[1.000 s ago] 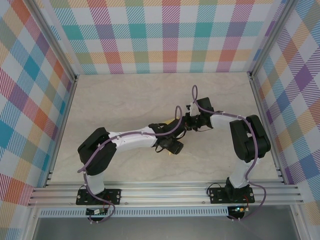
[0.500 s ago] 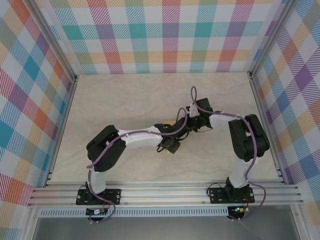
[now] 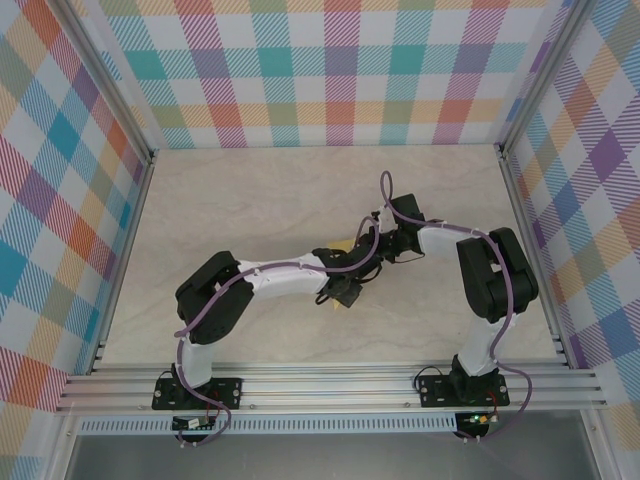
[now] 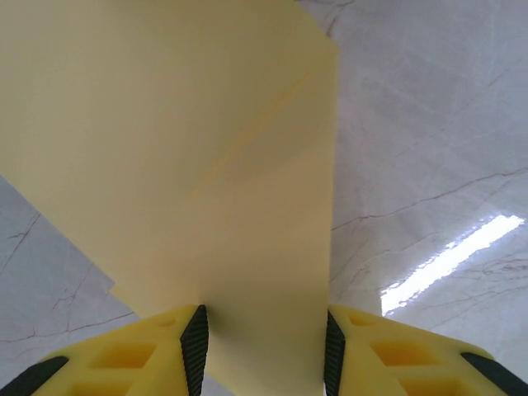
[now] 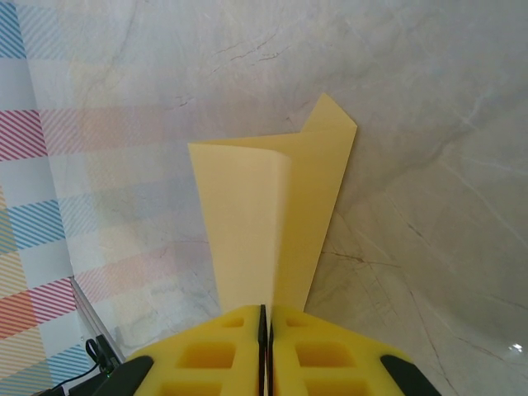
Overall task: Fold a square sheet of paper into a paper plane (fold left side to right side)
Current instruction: Fold the wing for the fifth time at the center of the table.
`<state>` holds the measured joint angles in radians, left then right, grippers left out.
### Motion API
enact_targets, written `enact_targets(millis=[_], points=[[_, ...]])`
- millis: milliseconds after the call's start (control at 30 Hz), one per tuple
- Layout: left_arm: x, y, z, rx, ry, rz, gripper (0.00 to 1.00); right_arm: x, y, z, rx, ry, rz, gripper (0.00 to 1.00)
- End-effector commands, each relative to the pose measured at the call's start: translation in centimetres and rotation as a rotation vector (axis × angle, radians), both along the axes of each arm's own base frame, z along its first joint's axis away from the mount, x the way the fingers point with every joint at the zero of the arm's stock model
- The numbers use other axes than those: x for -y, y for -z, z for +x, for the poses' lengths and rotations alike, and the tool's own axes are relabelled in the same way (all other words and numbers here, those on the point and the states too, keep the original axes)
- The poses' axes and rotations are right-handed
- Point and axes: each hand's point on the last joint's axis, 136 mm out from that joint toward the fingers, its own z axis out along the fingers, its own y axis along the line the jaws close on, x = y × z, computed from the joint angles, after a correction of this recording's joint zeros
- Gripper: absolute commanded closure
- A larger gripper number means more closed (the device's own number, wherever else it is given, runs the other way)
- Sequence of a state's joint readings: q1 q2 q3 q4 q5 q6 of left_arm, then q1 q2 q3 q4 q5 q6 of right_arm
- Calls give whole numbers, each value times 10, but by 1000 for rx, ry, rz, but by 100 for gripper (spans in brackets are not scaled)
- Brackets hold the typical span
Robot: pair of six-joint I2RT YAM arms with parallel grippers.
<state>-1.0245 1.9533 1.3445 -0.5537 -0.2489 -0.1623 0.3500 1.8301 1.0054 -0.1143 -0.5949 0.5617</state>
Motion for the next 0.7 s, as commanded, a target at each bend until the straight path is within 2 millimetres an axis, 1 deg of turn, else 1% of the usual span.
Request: enact_targets(millis=[0,133,333,400,500,667], points=[[6,-10,-2,50,34,38,58,-4,5,-2,-18,-22,-8,91],[4,-8,-1,52,25,59,58,-5,5,-3,-21,-23,-7,91],[1,-2,1,53,14,91,61,-5,4,-4,-23,-24,-4,90],[0,-1,2,54,10,96,63,-5,4,-4,-23,-25,-3,90],[-1,2,2,50,10,107,70,-5,5,-4,-24,-22,-7,90],[-2,7,1,42,7,119,72,-5,5,-4,-28,-23,-4,90]])
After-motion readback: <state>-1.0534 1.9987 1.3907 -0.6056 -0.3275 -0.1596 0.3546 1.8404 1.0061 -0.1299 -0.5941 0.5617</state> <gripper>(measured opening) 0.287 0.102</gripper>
